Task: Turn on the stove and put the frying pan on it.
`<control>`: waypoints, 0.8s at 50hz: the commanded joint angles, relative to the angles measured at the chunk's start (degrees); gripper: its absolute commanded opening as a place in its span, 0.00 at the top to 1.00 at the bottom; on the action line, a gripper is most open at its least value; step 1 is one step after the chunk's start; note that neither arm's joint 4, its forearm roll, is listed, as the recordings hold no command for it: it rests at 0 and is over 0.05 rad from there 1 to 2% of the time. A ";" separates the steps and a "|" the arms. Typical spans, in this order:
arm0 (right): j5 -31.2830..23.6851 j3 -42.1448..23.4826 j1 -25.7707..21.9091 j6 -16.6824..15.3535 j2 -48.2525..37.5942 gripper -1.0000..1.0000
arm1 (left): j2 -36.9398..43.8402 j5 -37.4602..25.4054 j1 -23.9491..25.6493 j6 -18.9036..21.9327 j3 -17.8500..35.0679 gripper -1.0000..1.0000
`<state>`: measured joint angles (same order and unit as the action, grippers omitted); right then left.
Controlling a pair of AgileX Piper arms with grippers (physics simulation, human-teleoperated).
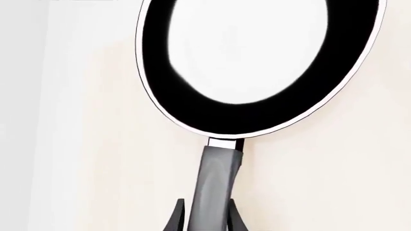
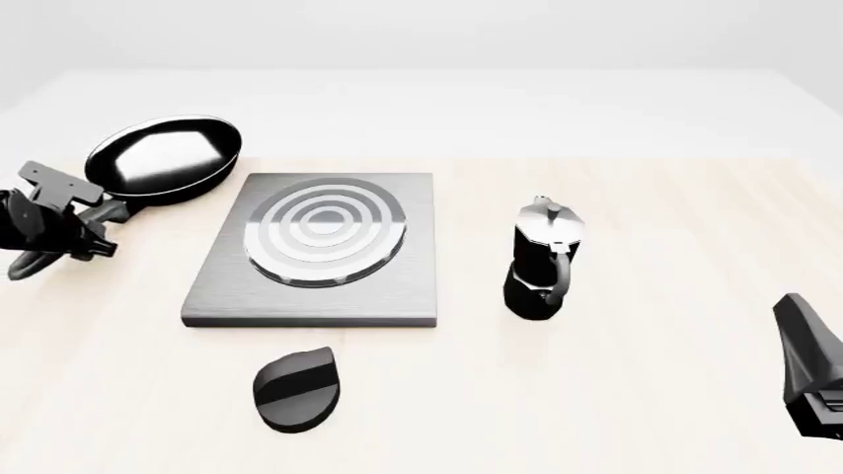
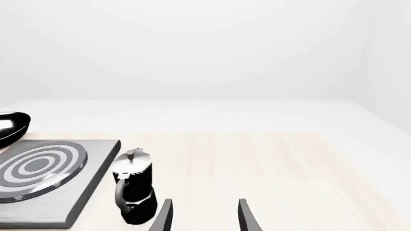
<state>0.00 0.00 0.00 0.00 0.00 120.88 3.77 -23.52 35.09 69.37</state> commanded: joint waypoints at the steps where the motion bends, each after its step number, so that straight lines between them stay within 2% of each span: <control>1: 0.00 0.00 0.00 0.00 0.00 0.00 | -0.58 -0.08 0.43 0.41 -0.50 1.00; 25: 0.00 0.00 0.00 0.00 0.00 0.00 | -10.66 -3.07 3.42 -2.97 -3.56 1.00; 40: 0.00 0.00 0.00 0.00 0.00 0.00 | -17.19 -2.55 5.48 -3.50 -7.93 1.00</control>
<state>0.00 0.00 0.00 0.00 0.00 108.79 1.22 -19.48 31.67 62.60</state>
